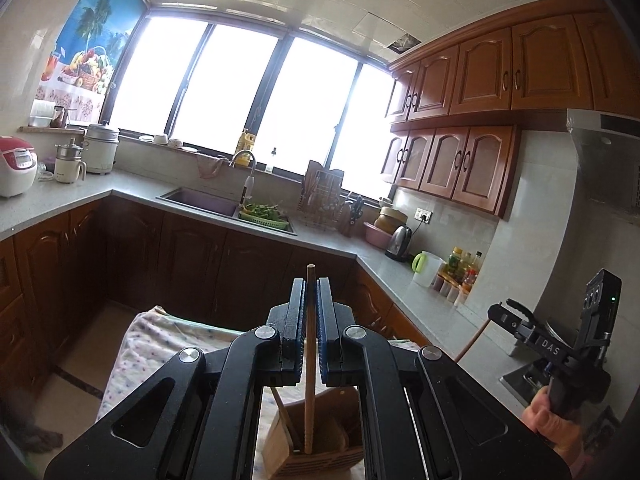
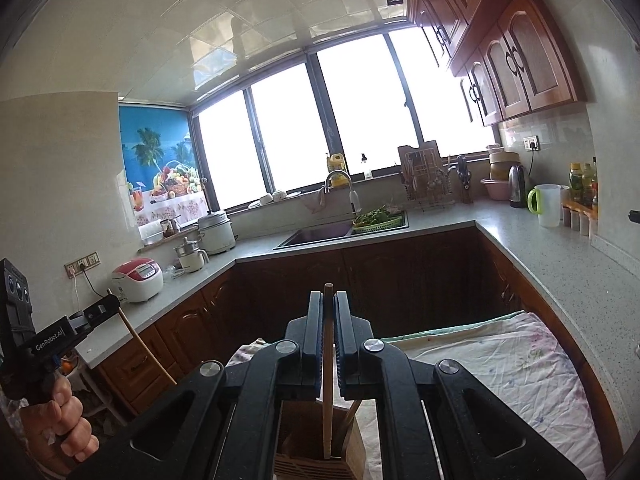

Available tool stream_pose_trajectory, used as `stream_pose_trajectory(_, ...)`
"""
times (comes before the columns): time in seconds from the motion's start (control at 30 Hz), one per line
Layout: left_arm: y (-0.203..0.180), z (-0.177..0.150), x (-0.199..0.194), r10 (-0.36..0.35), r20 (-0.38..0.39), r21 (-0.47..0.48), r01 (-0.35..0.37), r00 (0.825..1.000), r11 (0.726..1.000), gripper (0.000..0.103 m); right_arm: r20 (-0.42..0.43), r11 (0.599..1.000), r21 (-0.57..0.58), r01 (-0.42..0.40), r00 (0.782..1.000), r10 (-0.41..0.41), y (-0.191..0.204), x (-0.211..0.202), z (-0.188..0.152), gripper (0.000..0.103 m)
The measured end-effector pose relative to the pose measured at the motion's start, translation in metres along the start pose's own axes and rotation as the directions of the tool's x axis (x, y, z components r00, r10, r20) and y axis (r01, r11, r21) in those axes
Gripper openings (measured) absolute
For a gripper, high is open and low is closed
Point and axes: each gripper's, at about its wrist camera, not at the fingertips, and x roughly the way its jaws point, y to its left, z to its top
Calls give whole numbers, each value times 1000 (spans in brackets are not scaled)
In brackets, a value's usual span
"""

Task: Organize utensils
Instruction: 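Lift both wooden chopsticks and lower them into the wooden holder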

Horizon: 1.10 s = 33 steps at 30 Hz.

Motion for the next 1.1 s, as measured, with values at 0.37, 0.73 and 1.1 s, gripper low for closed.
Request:
stream_pose_trajectory(0.37,20,-49,38,48,-54,-58,-51,997,997,4,-91,996,86,35,995,-27,-27,45,-46,5)
stream_pose_trajectory(0.73,18,-82,64,50,-167,-39,-58,985,998,4,-169,995,92,39,985,-23,-29,67,-72,5)
stream_pose_trajectory(1.1,18,-84,66,60,-176,-30,-67,983,997,5,-189,993,112,45,982,-23,-36,69,-71,6)
